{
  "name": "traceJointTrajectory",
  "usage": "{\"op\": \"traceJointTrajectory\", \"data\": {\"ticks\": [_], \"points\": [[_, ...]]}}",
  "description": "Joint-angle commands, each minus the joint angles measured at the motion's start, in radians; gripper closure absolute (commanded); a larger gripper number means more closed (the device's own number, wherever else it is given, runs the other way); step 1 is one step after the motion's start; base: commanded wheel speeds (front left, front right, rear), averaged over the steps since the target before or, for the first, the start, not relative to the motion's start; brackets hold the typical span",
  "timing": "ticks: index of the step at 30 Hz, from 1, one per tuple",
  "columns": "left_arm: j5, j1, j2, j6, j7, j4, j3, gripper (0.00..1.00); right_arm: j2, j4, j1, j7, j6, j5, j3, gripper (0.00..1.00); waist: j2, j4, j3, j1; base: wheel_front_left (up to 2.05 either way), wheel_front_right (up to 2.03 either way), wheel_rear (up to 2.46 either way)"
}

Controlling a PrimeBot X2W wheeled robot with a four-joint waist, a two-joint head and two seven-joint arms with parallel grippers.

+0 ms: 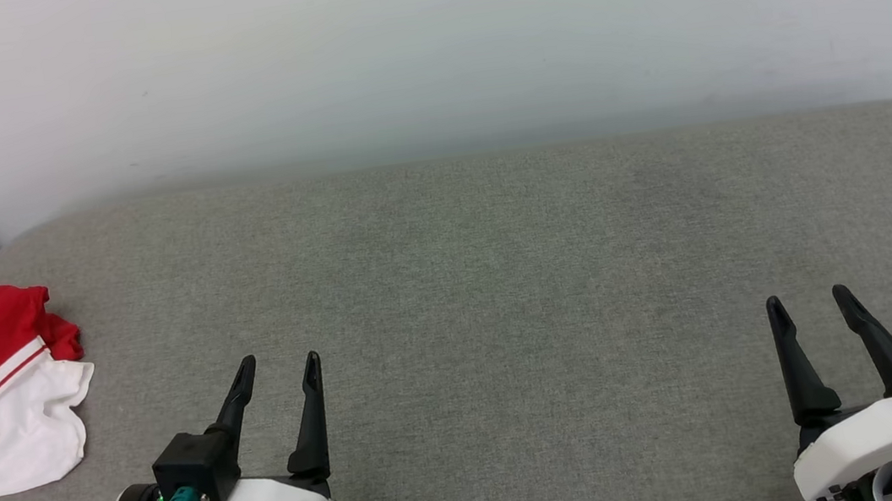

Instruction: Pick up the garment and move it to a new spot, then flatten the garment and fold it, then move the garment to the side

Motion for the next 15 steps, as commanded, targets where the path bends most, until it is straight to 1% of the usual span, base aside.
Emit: {"op": "traceJointTrajectory", "data": {"ticks": [1, 15], "points": [[0.024, -0.009, 0.0, 0.003, -0.01, -0.001, 0.001, 0.0, 0.001, -0.011, 0.008, -0.004, 0.0, -0.026, 0.0, 0.0, 0.0, 0.001, -0.001, 0.0, 0.0, 0.0, 0.0], [0.109, -0.006, -0.01, 0.001, -0.035, 0.017, 0.008, 0.0, 0.001, -0.021, 0.018, -0.023, 0.0, -0.1, -0.005, 0.0, 0.0, 0.005, -0.007, -0.0001, 0.0, 0.0, 0.0]]}}
